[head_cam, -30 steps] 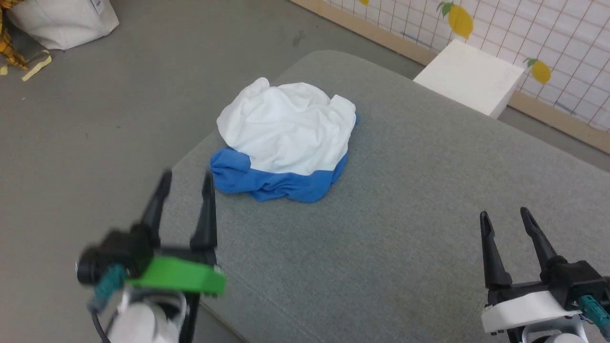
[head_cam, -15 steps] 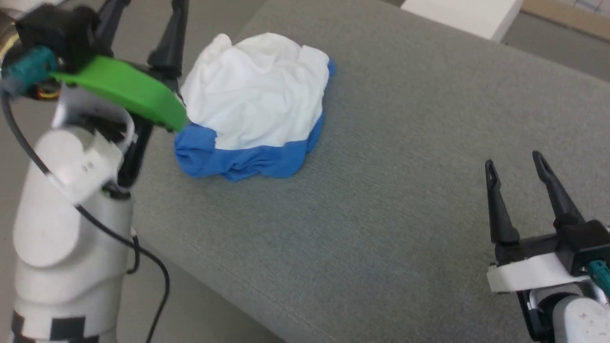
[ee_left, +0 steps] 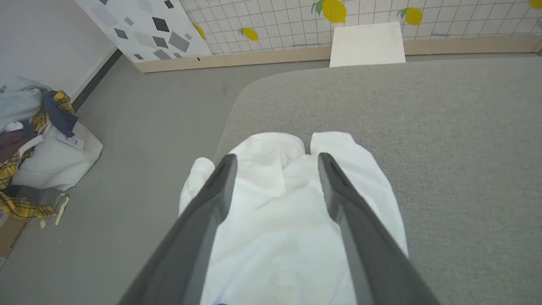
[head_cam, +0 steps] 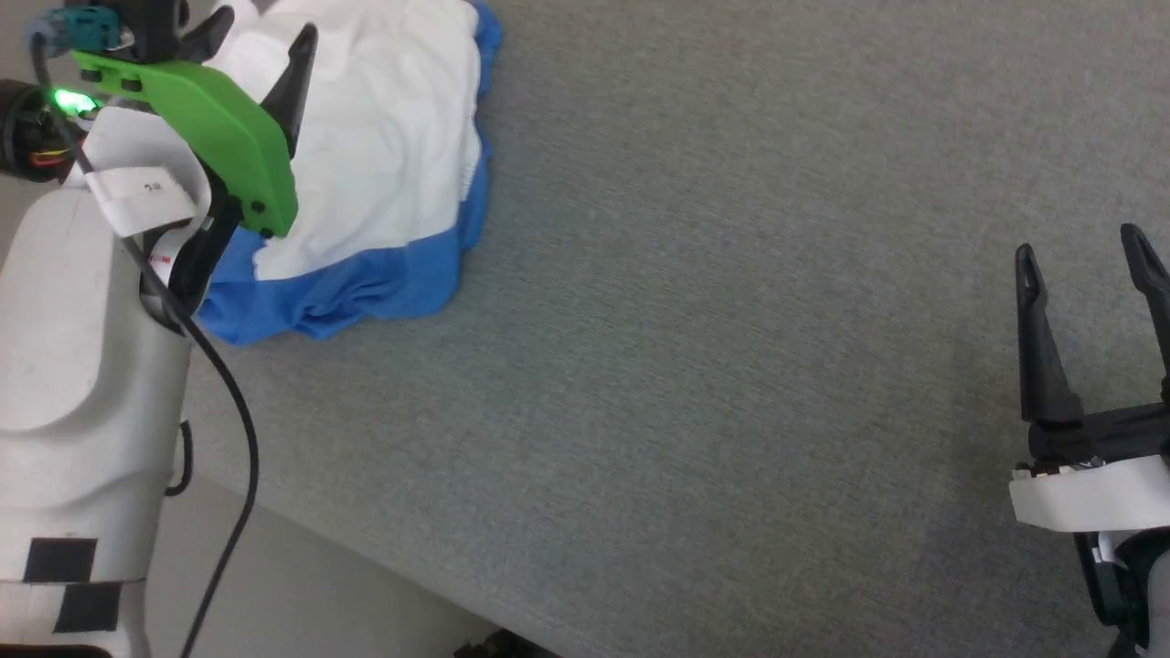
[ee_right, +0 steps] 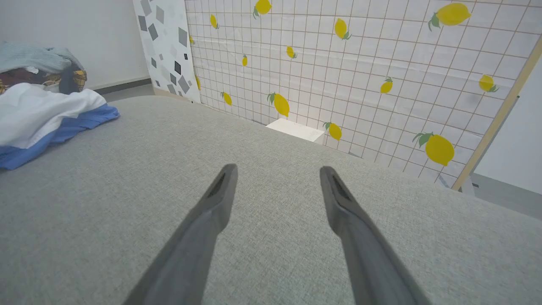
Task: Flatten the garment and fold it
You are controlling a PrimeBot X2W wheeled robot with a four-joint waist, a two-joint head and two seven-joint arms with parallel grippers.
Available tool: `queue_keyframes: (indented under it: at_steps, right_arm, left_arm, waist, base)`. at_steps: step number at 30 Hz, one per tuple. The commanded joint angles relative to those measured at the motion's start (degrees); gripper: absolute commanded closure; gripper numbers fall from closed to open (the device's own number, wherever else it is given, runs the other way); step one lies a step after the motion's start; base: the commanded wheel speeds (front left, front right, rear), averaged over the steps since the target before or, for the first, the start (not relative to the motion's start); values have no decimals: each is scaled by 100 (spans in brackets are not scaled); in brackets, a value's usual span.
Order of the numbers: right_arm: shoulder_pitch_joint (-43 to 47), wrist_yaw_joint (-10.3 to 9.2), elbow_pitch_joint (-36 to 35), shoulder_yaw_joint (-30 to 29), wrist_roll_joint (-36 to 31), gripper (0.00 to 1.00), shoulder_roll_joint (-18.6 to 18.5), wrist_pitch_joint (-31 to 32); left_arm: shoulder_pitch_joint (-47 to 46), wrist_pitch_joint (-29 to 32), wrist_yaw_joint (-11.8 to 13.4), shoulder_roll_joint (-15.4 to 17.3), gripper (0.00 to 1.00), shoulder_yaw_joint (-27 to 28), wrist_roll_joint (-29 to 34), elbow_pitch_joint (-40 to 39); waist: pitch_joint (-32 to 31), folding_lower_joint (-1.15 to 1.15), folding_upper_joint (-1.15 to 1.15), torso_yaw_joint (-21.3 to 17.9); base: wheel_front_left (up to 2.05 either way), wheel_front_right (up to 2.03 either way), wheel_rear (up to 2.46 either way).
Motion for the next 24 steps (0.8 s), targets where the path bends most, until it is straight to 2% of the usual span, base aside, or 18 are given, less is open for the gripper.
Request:
queue_keyframes:
  at_steps: [1,9,13,14,19,24]
  right_arm:
    - [-134,-10,-57,2,42,0,-31,18]
    - [-212,-10,-155,-77,128,0,-132,50]
    - [-193,-10,-241,-140,149,0,-191,99]
    - [-194,-10,-257,-149,153,0,-204,114]
    - [-228,-10,-258,-133,152,0,-220,136]
    - [-219,-10,-106,-88,151,0,-112,58]
  left_arm:
    - [-108,106,-33,133,0,-111,-32,62]
    - [153,1118,-39,748,0,-874,-517,422]
    - [223,1213,-39,767,0,-917,-597,529]
    - [226,1191,-40,761,100,-922,-617,525]
    - [202,776,48,732,100,-780,-665,607]
    - [142,396,200,843,100,-574,-661,735]
  waist:
    - [509,-1,0,-446]
    - [824,-1,0,-683]
    - [861,-1,0,-693]
    - [861,-1,0,-692]
    - [706,-1,0,-707]
    - [343,-1,0,-762]
  base:
    - [0,0,0]
    - [0,0,0]
    - [0,0,0]
    - [0,0,0]
    - [0,0,0]
    - [0,0,0]
